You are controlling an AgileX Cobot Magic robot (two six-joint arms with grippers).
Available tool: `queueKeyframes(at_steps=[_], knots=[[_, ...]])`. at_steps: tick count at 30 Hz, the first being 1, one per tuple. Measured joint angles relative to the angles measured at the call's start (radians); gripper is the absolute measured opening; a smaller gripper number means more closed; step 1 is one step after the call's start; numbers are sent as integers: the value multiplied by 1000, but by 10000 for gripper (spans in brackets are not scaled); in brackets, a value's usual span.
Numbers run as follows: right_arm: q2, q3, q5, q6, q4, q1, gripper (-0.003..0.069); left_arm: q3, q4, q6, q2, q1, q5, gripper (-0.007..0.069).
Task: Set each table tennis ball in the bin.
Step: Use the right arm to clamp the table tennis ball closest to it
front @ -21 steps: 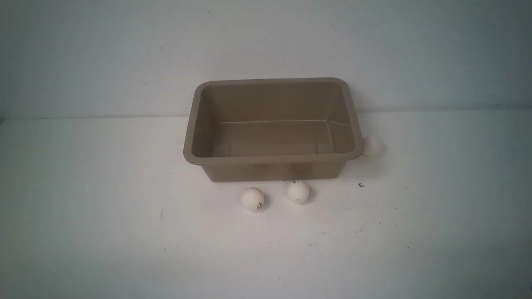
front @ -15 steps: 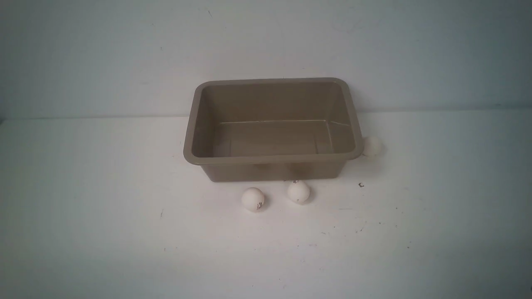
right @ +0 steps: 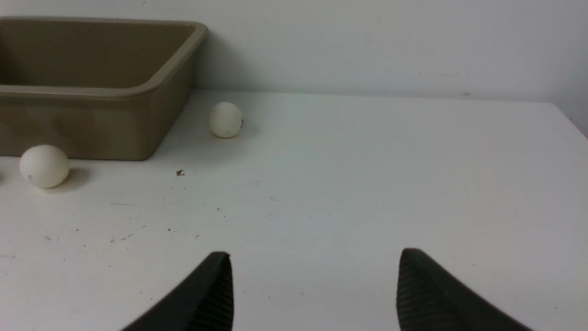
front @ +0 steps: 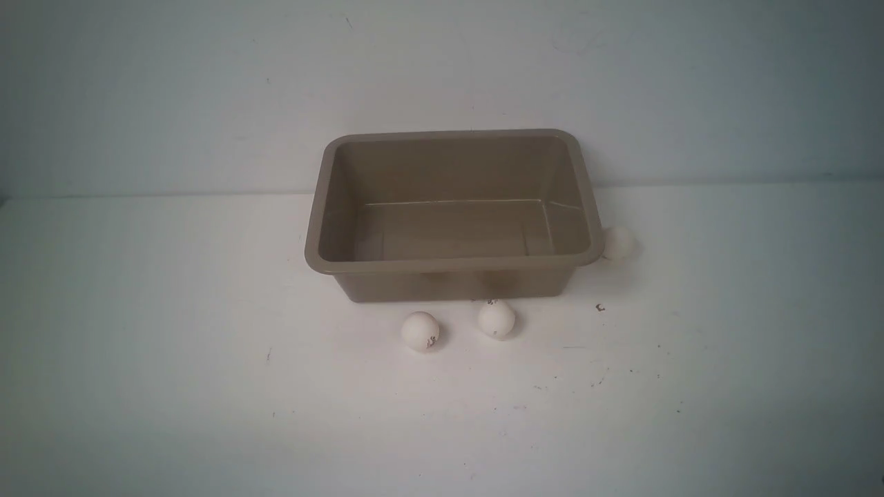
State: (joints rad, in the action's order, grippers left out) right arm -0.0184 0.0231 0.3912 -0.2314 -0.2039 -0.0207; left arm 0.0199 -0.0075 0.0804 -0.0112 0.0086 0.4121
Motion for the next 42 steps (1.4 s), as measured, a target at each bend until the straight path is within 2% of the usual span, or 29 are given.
queueKeyframes(at_steps=[31, 35, 38, 42], knots=[[0, 0, -10, 4, 16, 0, 440, 0, 0, 0, 0, 0, 0, 499], [0, 1, -77, 44, -70, 0, 440, 0, 0, 0, 0, 0, 0, 499], [0, -51, -83, 39, -91, 0, 440, 0, 0, 0, 0, 0, 0, 499], [0, -227, -82, -9, -98, 0, 440, 0, 0, 0, 0, 0, 0, 499]])
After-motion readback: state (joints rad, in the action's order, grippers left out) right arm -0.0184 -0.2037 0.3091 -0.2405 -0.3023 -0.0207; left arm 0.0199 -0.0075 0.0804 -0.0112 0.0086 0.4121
